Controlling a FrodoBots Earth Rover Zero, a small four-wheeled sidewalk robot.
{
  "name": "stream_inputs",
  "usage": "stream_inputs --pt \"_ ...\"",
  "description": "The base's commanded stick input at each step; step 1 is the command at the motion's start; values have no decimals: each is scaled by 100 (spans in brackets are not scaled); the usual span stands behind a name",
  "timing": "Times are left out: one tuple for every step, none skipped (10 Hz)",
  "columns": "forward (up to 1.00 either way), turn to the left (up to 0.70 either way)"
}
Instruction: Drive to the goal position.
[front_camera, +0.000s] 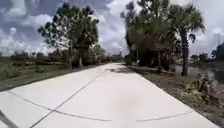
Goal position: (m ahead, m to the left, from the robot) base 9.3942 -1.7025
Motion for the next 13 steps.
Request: stream_inputs --pt "85 0" --pt "85 0" --pt "85 0" --pt "85 0" --pt "85 0" --pt "85 0" --pt "85 0" --pt "85 0" --pt "85 0" --pt "85 0" --pt "85 0" --pt "85 0" --pt "85 0"
